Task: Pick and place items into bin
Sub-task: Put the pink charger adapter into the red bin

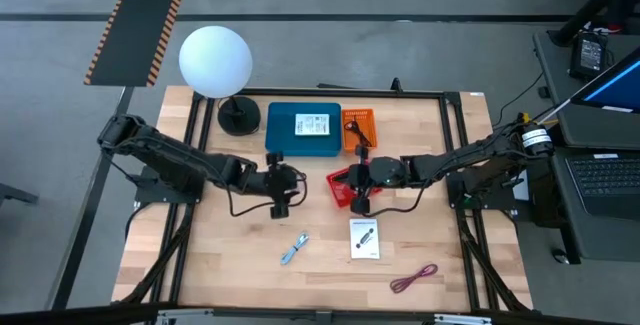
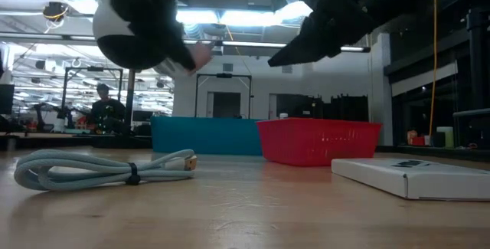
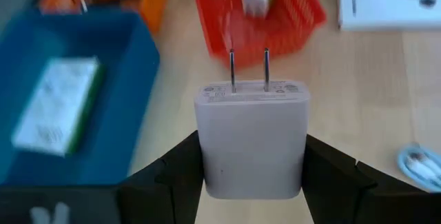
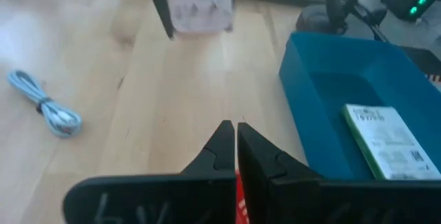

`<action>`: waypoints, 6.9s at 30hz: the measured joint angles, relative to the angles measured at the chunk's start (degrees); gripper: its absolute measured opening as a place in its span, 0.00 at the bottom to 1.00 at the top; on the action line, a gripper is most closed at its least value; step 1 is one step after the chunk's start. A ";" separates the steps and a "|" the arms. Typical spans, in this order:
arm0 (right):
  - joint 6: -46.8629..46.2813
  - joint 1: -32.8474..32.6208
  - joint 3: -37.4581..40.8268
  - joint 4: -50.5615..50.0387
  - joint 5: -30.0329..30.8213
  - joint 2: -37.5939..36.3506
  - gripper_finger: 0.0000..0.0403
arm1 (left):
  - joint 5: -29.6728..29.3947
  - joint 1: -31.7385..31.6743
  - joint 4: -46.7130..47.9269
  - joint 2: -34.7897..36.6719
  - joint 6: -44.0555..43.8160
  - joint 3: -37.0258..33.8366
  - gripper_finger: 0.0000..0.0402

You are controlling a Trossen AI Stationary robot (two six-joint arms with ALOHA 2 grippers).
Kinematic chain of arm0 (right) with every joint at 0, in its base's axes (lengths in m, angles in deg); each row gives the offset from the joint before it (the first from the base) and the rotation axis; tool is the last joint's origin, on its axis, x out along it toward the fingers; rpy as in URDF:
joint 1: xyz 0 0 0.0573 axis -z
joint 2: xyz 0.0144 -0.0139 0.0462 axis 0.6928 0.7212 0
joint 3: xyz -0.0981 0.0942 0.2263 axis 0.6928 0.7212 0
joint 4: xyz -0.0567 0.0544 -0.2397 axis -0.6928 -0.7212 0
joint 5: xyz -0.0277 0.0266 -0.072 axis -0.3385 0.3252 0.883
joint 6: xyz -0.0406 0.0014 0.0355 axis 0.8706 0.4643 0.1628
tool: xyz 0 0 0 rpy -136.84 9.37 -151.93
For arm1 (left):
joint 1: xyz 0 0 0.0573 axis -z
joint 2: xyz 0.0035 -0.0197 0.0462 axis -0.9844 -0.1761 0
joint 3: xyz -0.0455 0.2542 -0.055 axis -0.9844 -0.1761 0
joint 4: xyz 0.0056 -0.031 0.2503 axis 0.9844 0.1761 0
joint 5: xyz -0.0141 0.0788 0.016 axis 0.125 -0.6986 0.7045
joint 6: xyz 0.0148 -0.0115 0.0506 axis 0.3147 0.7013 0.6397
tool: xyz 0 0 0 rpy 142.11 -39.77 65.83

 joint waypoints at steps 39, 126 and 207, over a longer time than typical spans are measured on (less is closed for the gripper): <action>1.74 -4.27 -0.74 13.51 -0.09 -0.20 0.58 | 11.68 -2.84 -39.08 0.02 24.53 -9.05 0.48; -0.38 -2.79 -0.72 -2.10 3.54 -5.27 0.40 | 15.32 -5.21 -27.48 10.40 20.85 -10.38 0.55; -25.48 -2.77 -0.70 -20.00 1.50 3.28 0.49 | 15.13 -4.47 -27.81 10.05 14.66 -13.16 0.53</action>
